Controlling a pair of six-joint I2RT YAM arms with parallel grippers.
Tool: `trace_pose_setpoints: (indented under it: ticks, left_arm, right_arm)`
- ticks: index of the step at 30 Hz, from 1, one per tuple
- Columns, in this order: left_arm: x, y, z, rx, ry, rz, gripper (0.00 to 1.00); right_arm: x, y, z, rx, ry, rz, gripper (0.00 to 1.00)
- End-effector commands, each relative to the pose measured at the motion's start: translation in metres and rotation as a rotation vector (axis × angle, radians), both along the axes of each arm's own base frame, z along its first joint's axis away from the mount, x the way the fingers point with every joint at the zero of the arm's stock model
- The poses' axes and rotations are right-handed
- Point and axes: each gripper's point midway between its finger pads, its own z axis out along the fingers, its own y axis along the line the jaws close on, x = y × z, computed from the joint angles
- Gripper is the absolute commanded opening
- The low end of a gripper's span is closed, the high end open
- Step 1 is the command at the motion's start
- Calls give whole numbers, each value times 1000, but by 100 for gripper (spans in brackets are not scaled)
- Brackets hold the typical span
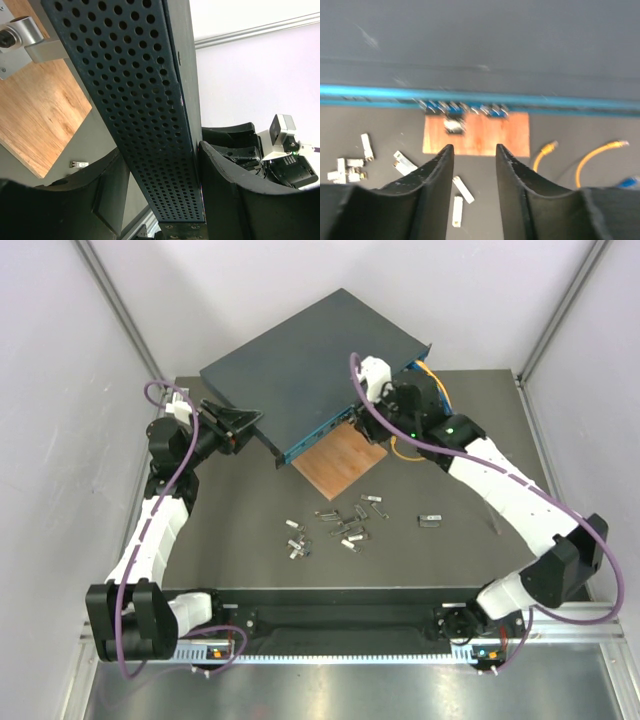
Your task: Insert the plug into the switch port
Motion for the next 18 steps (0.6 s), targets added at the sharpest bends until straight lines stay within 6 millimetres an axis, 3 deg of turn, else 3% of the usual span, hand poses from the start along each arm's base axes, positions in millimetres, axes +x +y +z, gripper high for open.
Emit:
trace_pose_setpoints:
  ticks: [1, 5, 7, 18]
  left_arm:
    - [12, -1, 11, 56, -89, 9, 0]
    - [13, -1, 13, 58, -94, 15, 0]
    - [13, -1, 11, 59, -92, 13, 0]
    - [13, 0, 11, 63, -95, 16, 0]
  right_arm:
    - [-8, -22, 15, 13, -22, 5, 39]
    - [-11, -39, -5, -4, 31, -3, 48]
    - [-15, -38, -4, 7, 35, 15, 49]
    - [-8, -6, 28, 195, 21, 47, 31]
